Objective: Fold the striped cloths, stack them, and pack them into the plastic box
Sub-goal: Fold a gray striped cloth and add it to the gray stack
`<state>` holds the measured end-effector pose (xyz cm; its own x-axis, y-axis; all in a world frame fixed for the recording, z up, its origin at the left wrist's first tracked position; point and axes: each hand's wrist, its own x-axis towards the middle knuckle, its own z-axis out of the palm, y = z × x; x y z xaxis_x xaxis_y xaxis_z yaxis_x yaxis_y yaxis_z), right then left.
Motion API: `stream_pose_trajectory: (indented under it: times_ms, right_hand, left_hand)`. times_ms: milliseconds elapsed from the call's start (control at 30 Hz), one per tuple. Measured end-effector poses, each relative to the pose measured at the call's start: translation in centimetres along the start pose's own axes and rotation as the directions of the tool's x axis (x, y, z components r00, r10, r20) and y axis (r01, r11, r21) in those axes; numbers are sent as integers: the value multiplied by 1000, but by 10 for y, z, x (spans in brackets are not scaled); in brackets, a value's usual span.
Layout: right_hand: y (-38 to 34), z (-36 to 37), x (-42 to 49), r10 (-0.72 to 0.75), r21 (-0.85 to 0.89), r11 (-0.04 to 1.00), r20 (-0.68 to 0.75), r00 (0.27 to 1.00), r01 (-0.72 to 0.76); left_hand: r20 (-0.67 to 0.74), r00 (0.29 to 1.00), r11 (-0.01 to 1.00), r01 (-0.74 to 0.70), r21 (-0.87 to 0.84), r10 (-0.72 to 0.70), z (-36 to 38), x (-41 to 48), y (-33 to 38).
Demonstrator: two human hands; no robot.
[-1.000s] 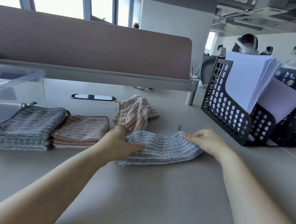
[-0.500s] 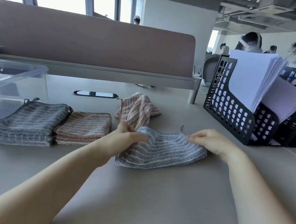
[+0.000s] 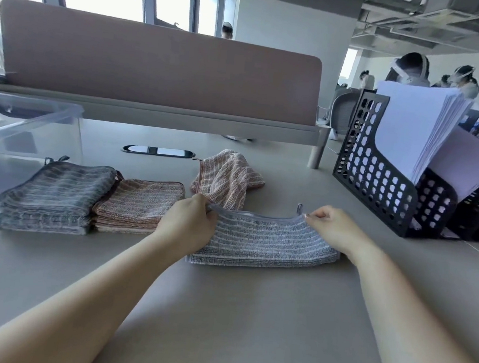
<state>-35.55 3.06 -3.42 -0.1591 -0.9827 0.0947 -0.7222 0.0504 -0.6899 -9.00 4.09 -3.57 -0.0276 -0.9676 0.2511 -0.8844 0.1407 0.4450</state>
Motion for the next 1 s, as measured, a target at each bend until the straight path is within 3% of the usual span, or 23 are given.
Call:
stream_pose_trajectory:
  times_ms: [100,233,333,433,567,667,767,1000]
  right_hand:
    - [1,8,6,-43,-129,991,-16,999,41]
    - [3,13,8,-70,-190,978,85,994,85]
    - [0,12,7,-95,-117,987,102,990,106]
    - [-3,11,4,-131,-72,988,73,989,136]
    - [-4,5,0,-181,36,983,-44,983,183]
    - [-2,-1,-2,-148,236,957,-93,985,166]
    - [0,-5,-4,-153,353,922,-43,987,158]
    - [3,-10,-4,-138,491,855,-95,986,167]
  left_hand:
    - [4,1000,996,-20,89,20,4,5,2]
    - [91,994,978,-75,193,58,7,9,-2]
    - [180,983,986,-55,158,26,1,10,-3]
    - [157,987,985,-57,165,31,-7,5,1]
    - [47,986,969,-167,185,161,-12,-5,4]
    - [126,959,950,-271,155,253,-11,-8,1]
    - [216,951,964,-248,100,222,-11,-10,-2]
    - [120,969,965,-191,-178,214,-17,-11,-3]
